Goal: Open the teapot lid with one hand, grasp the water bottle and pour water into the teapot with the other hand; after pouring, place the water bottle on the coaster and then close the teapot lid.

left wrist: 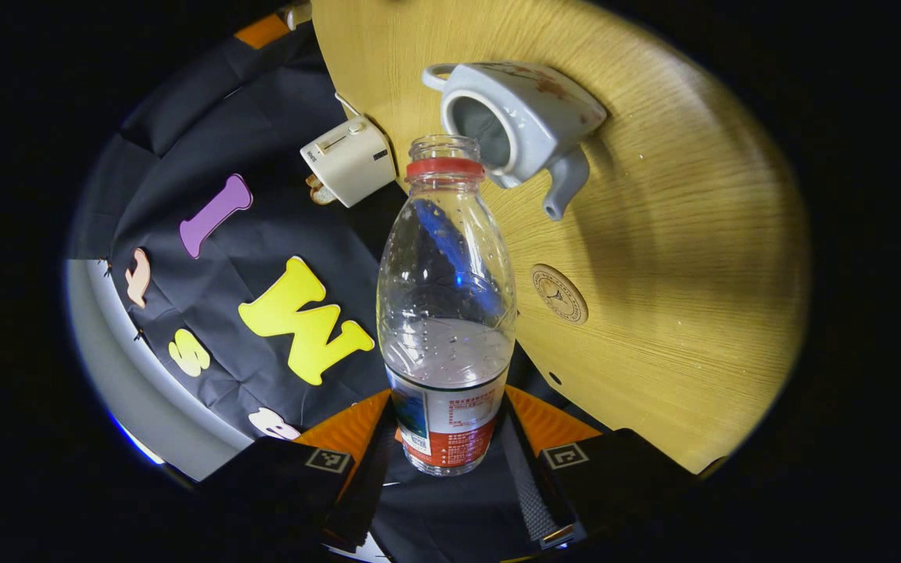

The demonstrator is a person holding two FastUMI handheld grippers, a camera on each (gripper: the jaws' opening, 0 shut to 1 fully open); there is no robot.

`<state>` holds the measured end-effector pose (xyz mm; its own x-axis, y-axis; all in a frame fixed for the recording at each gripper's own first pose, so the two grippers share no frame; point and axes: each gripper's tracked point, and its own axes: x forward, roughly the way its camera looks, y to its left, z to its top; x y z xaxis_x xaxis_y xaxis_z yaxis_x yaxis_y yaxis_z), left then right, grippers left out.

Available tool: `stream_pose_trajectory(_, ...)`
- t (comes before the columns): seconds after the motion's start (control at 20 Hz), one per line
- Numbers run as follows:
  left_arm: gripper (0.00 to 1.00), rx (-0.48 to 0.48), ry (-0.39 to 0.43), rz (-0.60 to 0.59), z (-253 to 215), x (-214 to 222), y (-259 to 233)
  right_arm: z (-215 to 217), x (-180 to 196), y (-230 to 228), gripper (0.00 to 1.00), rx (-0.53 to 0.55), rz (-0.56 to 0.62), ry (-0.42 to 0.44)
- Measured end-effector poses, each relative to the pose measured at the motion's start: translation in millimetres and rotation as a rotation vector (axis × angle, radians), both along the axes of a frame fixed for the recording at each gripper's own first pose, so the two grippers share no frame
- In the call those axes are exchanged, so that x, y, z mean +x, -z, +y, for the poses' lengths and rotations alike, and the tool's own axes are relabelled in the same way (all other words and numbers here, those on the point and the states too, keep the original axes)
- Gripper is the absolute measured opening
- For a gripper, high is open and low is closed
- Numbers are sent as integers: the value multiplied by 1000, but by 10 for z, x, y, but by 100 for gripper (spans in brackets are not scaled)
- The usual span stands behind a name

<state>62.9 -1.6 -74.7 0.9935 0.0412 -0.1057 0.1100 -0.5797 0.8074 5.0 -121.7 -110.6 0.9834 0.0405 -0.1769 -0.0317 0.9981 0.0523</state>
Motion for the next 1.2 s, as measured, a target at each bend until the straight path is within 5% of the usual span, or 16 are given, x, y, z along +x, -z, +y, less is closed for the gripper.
stream_pose_trajectory(0.55,74,10,1,-7,65,48,-50,18,-7,-5,0,-1,1,-4)
stream_pose_trajectory(0.8,74,-67,22,-28,110,73,-78,27,-9,-28,0,-9,-5,0)
stream_pose_trajectory(0.95,74,-198,33,-10,142,71,-39,21,-4,-61,0,-13,-10,6)
stream_pose_trajectory(1.2,74,-698,-93,113,369,4,336,85,5,-165,0,-18,-21,4)
